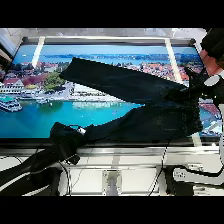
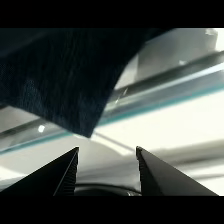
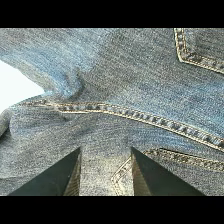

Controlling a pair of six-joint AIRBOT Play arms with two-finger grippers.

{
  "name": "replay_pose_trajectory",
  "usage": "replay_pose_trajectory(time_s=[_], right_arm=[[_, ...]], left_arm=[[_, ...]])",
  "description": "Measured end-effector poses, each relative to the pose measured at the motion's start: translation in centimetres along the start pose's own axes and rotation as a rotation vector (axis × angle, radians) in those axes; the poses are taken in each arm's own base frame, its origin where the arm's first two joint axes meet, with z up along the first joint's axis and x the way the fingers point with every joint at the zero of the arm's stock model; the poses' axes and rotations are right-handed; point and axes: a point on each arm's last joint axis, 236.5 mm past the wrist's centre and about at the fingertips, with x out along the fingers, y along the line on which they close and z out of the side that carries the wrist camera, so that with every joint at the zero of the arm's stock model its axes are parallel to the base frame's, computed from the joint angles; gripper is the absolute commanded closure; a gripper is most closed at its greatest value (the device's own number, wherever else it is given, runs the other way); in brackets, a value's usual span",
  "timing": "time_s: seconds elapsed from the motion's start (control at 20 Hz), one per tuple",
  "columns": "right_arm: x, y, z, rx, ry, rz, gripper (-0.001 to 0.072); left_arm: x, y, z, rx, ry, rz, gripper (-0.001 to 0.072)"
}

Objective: Fold the clothes and pants, and hang the long-sleeved shirts on hangers.

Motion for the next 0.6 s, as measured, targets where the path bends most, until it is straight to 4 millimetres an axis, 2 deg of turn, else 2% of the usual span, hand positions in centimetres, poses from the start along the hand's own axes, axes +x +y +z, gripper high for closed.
replay_pose_trajectory(time_s=[0.15, 0.2, 0.3, 0.35, 0.5, 0.6], right_arm=[[0.0, 0.0, 0.0, 0.000, 0.001, 0.000, 0.0380], [0.0, 0.0, 0.0, 0.000, 0.001, 0.000, 0.0380], [0.0, 0.0, 0.0, 0.000, 0.001, 0.001, 0.0380], [0.0, 0.0, 0.0, 0.000, 0.001, 0.001, 0.0380], [0.0, 0.0, 0.0, 0.000, 0.002, 0.001, 0.0380], [0.0, 0.0, 0.0, 0.000, 0.002, 0.000, 0.0380]], left_arm=[[1.7, 0.7, 0.3, 0.017, 0.057, 0.064, 0.0280], [2.1, 1.1, 0.4, 0.022, 0.068, 0.091, 0.0355], [2.6, 1.9, 0.8, 0.023, 0.075, 0.137, 0.0628], [2.6, 2.2, 1.1, 0.018, 0.070, 0.152, 0.0698], [2.0, 2.8, 2.2, 0.001, 0.033, 0.175, 0.0698], [1.0, 3.2, 3.2, -0.024, -0.016, 0.181, 0.0699]])
